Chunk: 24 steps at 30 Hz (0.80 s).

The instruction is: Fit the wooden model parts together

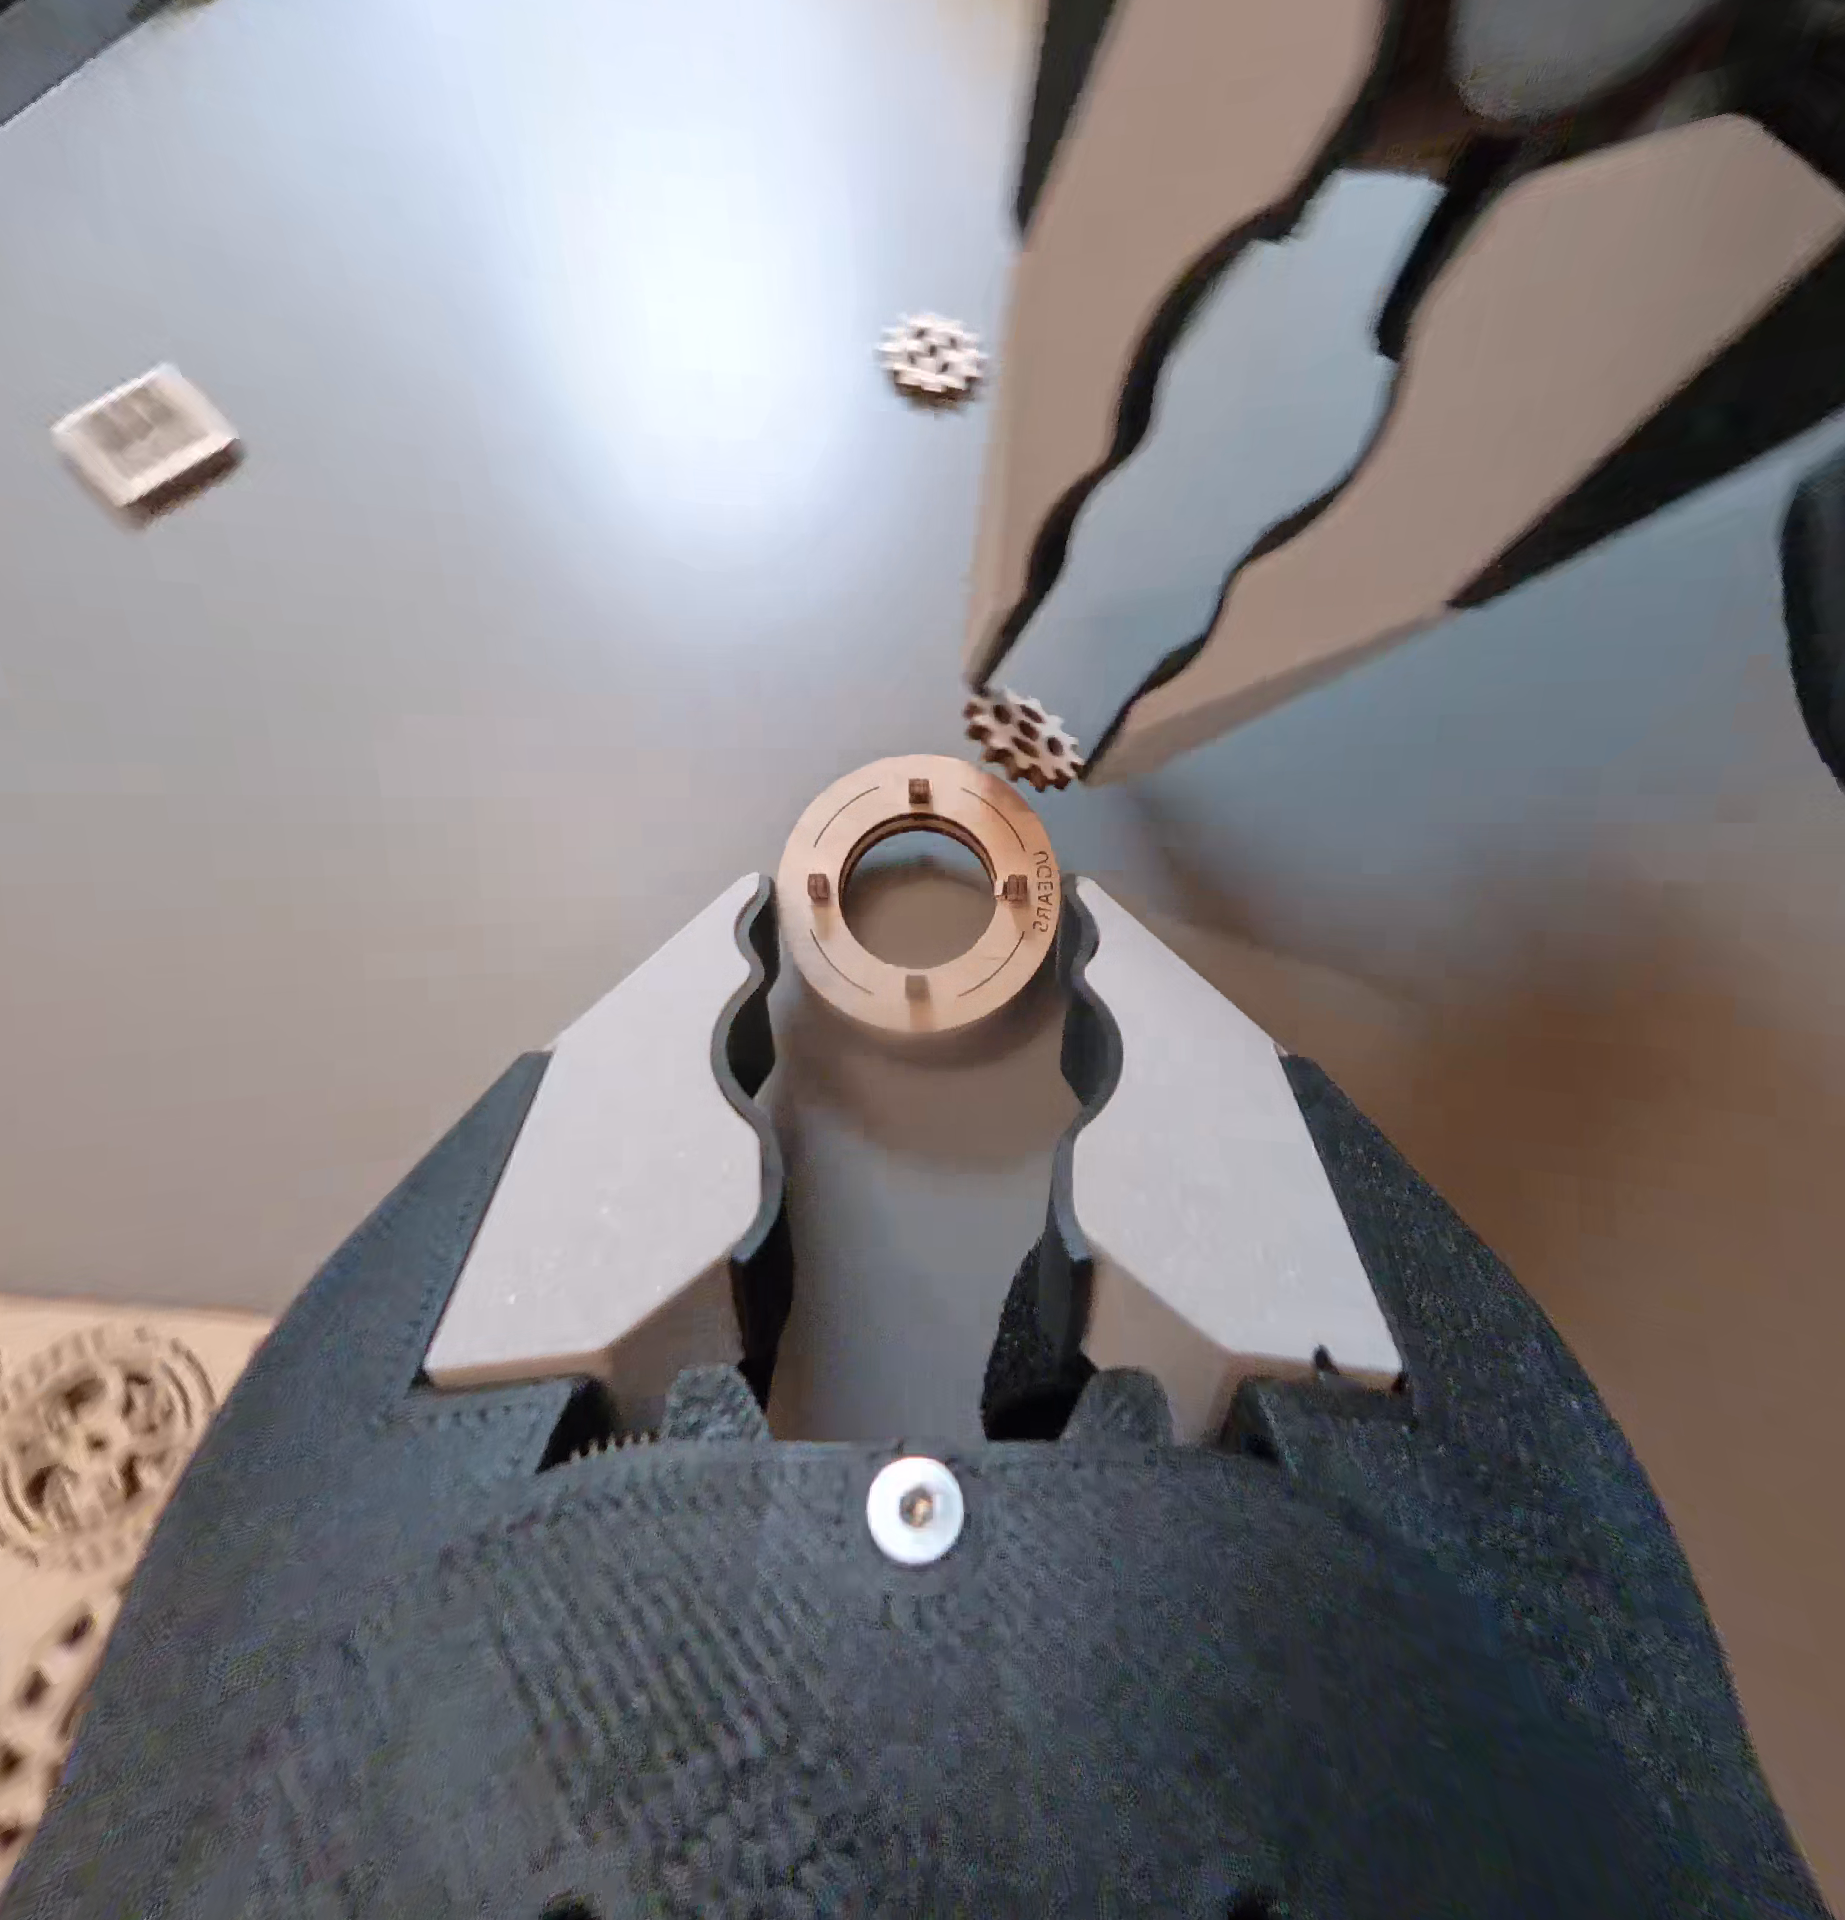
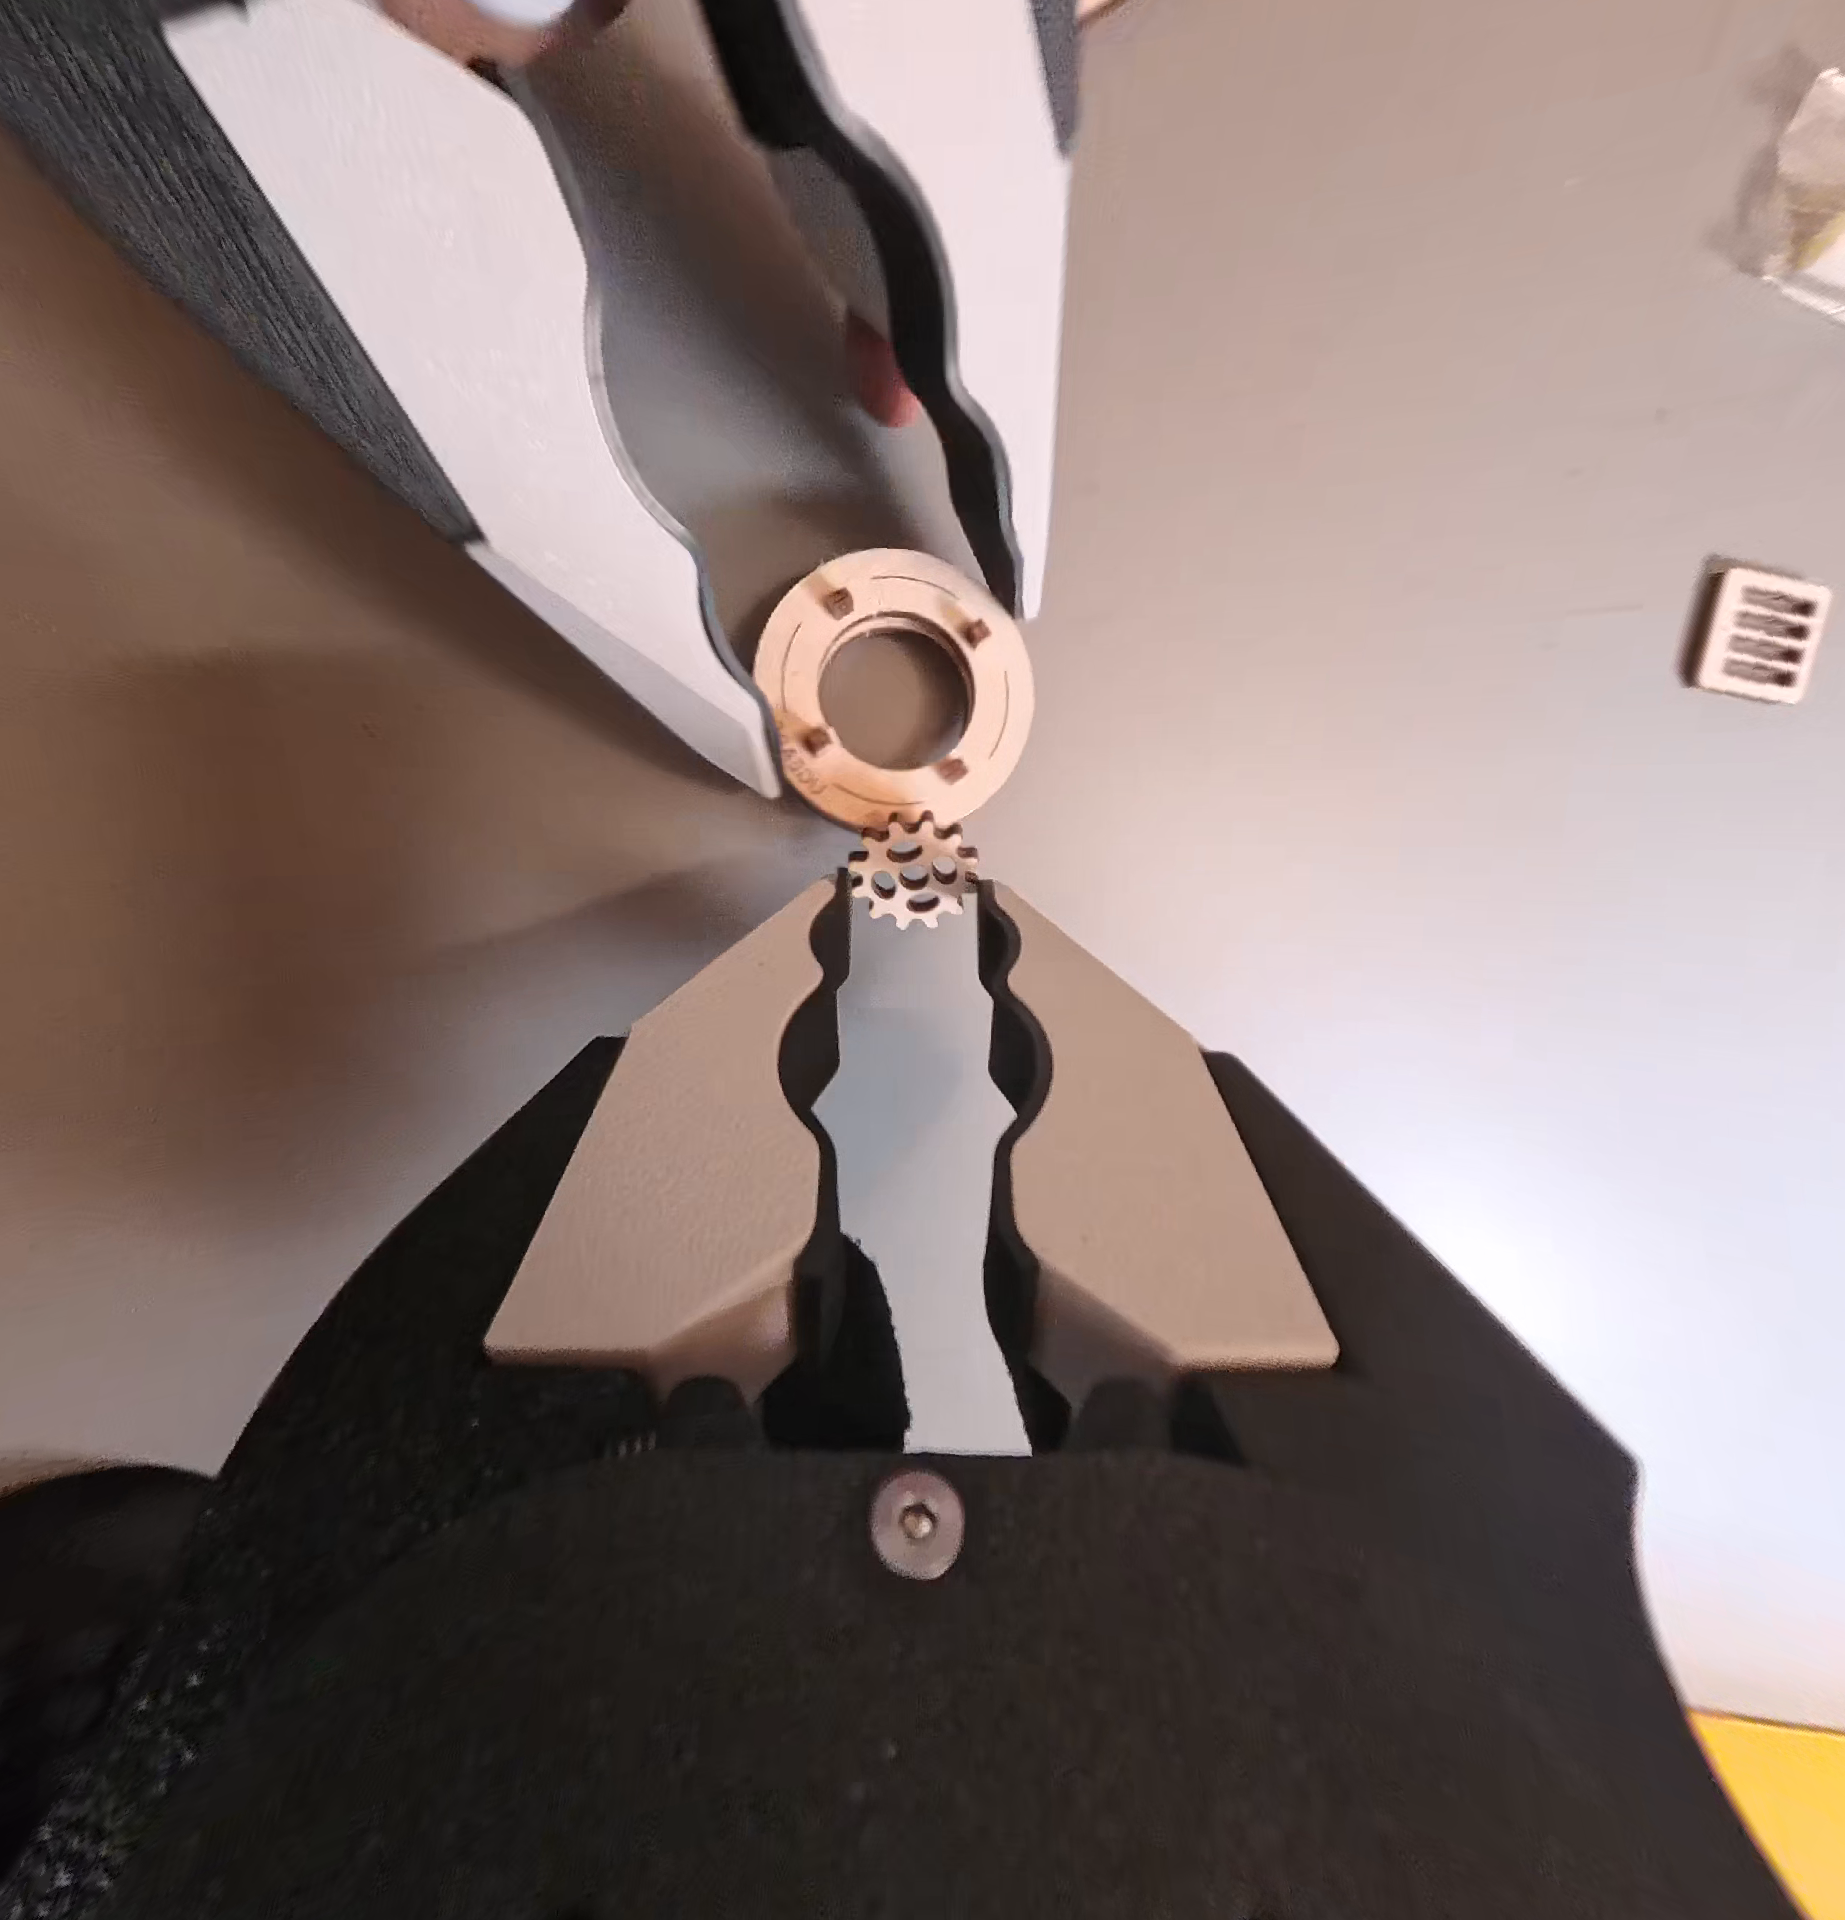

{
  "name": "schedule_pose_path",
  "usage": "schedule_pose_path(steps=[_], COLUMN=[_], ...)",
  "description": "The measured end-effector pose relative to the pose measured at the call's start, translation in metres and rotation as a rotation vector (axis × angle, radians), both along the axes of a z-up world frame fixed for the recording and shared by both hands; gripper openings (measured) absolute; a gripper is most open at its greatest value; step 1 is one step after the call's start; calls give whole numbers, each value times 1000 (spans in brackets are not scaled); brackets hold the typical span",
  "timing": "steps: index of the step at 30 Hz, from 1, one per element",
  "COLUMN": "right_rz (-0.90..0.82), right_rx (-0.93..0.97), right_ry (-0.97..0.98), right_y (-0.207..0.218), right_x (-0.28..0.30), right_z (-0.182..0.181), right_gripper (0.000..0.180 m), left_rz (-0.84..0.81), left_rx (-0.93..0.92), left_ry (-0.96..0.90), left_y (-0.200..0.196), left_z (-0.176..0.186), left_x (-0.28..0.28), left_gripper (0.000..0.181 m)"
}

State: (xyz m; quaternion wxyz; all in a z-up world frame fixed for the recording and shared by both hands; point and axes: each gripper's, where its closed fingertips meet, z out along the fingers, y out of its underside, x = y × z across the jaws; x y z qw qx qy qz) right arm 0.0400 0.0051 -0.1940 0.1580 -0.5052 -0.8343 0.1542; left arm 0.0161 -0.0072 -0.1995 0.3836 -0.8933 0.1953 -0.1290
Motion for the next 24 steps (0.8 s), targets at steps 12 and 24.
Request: schedule_pose_path(steps=[12, 24], right_rz=[-6, 2], right_rx=[-62, -40], right_ry=[27, -73], right_y=[-9, -8], right_x=[-7, -17], right_z=[8, 0], right_gripper=[22, 22], left_rz=[56, -182], left_rx=[93, 133], left_ry=[-76, 35], left_y=[-23, -14], left_z=[23, -3], left_x=[16, 12], left_gripper=[60, 53])
